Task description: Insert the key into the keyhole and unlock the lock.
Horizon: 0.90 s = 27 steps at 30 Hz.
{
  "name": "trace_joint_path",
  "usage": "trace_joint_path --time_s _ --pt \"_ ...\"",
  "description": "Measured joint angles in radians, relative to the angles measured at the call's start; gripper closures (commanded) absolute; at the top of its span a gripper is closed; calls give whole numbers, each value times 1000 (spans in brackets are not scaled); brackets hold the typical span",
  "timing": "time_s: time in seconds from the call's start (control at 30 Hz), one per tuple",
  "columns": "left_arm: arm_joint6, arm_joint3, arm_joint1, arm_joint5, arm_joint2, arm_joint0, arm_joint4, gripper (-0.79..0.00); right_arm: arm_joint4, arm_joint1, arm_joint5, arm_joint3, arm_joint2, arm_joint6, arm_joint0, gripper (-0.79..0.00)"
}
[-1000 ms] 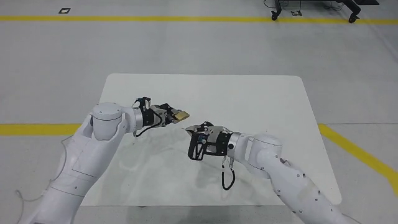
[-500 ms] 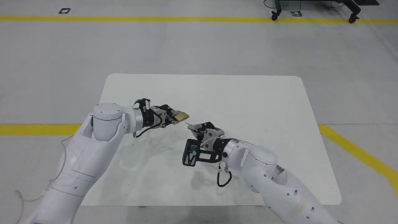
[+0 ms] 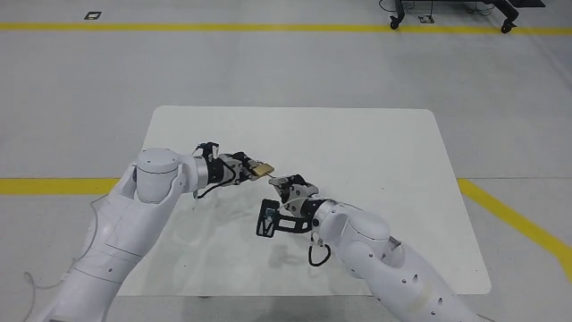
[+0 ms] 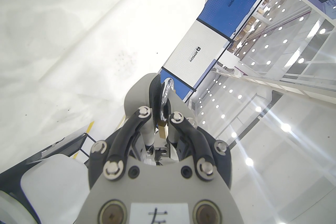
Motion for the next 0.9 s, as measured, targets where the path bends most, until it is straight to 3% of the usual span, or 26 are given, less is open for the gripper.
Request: trace_joint_path --time_s 0.9 --pt "2 -9 1 -3 12 -3 2 0 -101 -24 38 -22 -16 95 -20 0"
